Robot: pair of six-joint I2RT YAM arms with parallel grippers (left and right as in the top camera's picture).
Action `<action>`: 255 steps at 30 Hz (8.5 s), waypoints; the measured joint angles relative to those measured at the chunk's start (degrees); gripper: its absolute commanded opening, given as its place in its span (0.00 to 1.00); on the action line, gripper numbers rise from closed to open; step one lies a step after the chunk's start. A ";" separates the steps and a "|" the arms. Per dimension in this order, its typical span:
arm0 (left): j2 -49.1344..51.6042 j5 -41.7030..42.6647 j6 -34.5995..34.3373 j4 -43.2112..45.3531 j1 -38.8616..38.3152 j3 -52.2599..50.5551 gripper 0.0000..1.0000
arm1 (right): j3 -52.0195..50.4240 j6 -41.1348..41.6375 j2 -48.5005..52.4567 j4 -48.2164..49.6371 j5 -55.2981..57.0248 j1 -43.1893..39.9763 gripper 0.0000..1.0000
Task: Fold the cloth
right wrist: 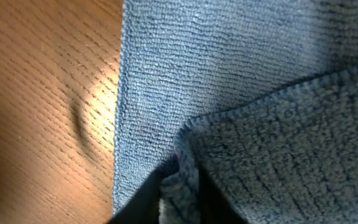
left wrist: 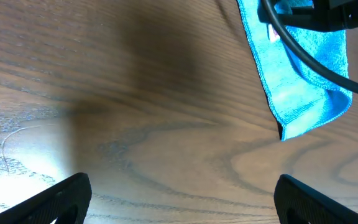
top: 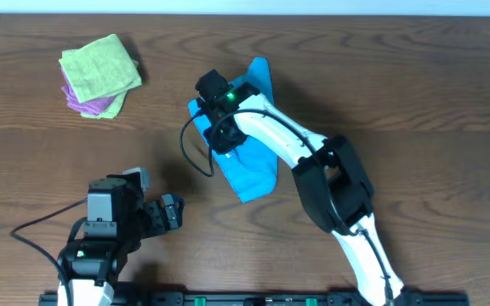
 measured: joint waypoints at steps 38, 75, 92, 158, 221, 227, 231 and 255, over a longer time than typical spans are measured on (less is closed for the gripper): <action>2.86 8.68 -17.03 3.32 -0.46 0.00 0.95 | 4.37 6.73 -12.90 -11.91 11.78 -10.12 0.02; 47.69 9.97 -54.12 60.98 -24.68 0.35 0.95 | 4.35 4.61 -15.78 -14.49 10.95 -17.86 0.02; 55.28 7.63 -61.72 73.40 -27.82 1.44 0.85 | 4.35 4.59 -15.78 -14.32 10.91 -17.86 0.02; 55.36 37.38 -36.00 47.50 -1.53 22.40 0.06 | 4.35 11.45 -16.37 -16.65 8.61 -13.11 0.01; 55.25 25.99 7.56 -9.68 -1.05 33.40 0.06 | -52.43 26.91 -42.05 8.35 6.49 -14.38 0.01; 55.25 26.29 7.56 -9.77 -1.09 33.40 0.06 | -55.19 29.07 -42.05 8.72 5.97 -13.81 0.01; 55.25 25.81 7.56 -9.77 -1.07 33.40 0.06 | -55.32 29.90 -42.05 8.68 6.12 -12.76 0.01; 55.15 24.11 -4.20 7.72 -1.03 33.14 0.06 | -55.82 24.13 -50.80 26.34 16.79 -11.30 0.01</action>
